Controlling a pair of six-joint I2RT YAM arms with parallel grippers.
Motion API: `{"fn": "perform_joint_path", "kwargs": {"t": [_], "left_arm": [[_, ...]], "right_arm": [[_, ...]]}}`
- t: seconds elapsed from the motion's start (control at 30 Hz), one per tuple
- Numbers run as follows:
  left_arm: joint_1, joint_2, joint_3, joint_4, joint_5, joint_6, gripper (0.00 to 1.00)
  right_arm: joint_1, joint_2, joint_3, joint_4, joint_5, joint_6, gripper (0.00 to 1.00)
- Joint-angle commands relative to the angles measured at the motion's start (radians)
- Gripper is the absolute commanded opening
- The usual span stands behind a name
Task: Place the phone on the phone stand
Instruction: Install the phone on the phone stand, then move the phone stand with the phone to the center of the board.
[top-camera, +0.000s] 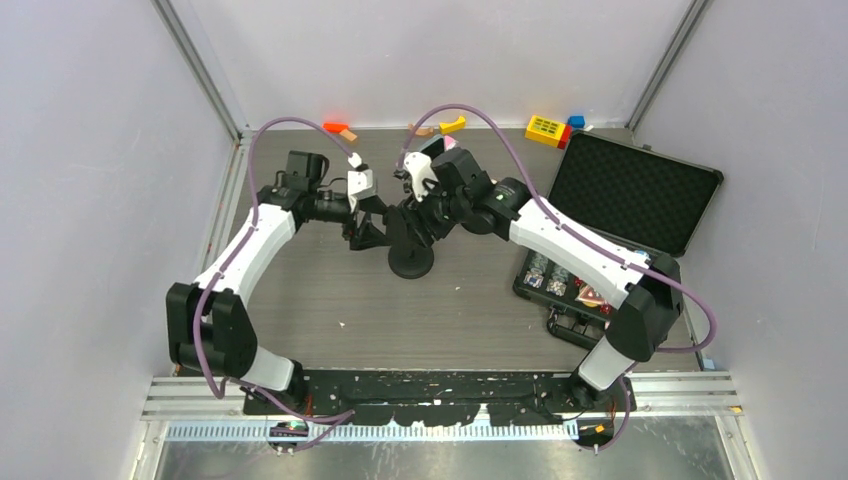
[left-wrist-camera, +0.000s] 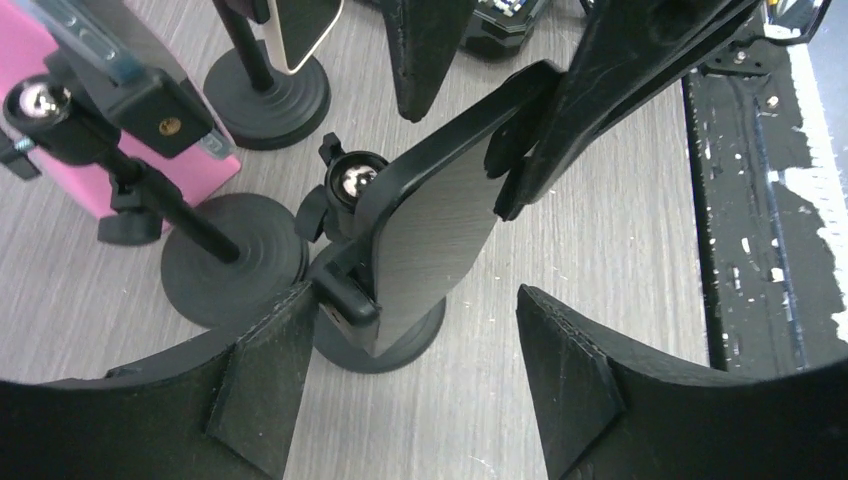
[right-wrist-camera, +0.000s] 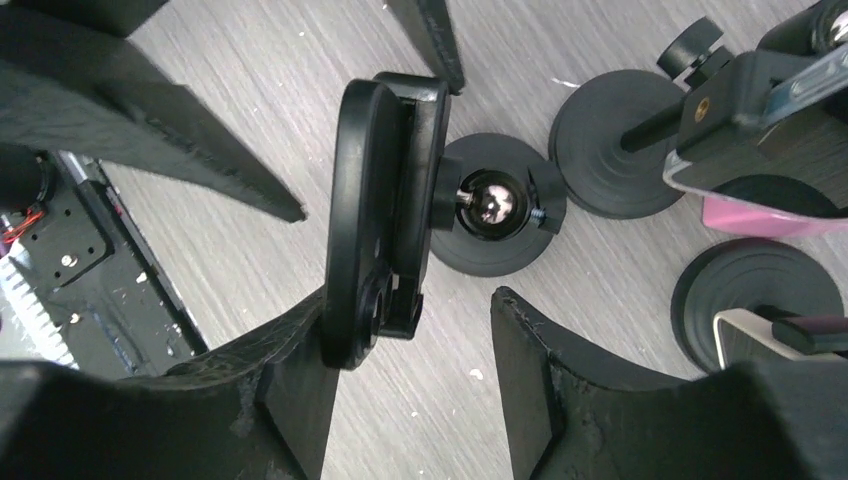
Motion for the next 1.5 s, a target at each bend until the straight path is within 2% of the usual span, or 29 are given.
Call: {"fn": "perform_joint_path", "kwargs": {"t": [0.0,0.23,0.4,0.47,0.6,0.8,0.93,1.07,1.23,1.37,1.47], "left_arm": [[-0.031,0.029,0.035,0.102,0.079,0.037,0.72],[-0.045,0.095,0.062,0.099,0.125,0.019,0.47],[-0.045,0.089,0.046,0.068,0.106,0.028,0.34],[-0.045,0.077,0.035,0.064,0.089,0.02,0.26],[-0.041,0.031,-0.004,0.07,0.055,-0.005,0.16],[-0.012,-0.069,-0.091,0.187,-0.041,-0.133,0.0],[0.029,-0.139,-0.139,0.263,-0.129,-0.195,0.0],[0.098,-0.167,-0.178,0.339,-0.158,-0.208,0.0],[0.189,-0.071,-0.108,0.337,-0.077,-0.205,0.0],[0.227,0.002,-0.052,0.371,-0.042,-0.199,0.0],[0.229,0.074,0.026,0.325,0.005,-0.167,0.0]], "right_arm": [[-0.012,-0.088,0.016,-0.026,-0.062,-0.014,0.6],[-0.064,-0.159,-0.017,-0.03,-0.104,-0.013,0.63],[-0.11,-0.189,-0.03,-0.03,-0.134,-0.002,0.63],[-0.123,-0.2,-0.039,-0.029,-0.141,-0.001,0.63],[-0.146,-0.226,-0.058,-0.023,-0.151,0.004,0.63],[-0.178,-0.258,-0.077,-0.013,-0.164,0.014,0.63],[-0.195,-0.278,-0.086,-0.005,-0.168,0.02,0.63],[-0.213,-0.297,-0.1,0.007,-0.173,0.026,0.63],[-0.236,-0.315,-0.114,0.019,-0.181,0.035,0.63],[-0.25,-0.327,-0.121,0.019,-0.182,0.034,0.63],[-0.263,-0.339,-0.126,0.019,-0.182,0.034,0.63]]}}
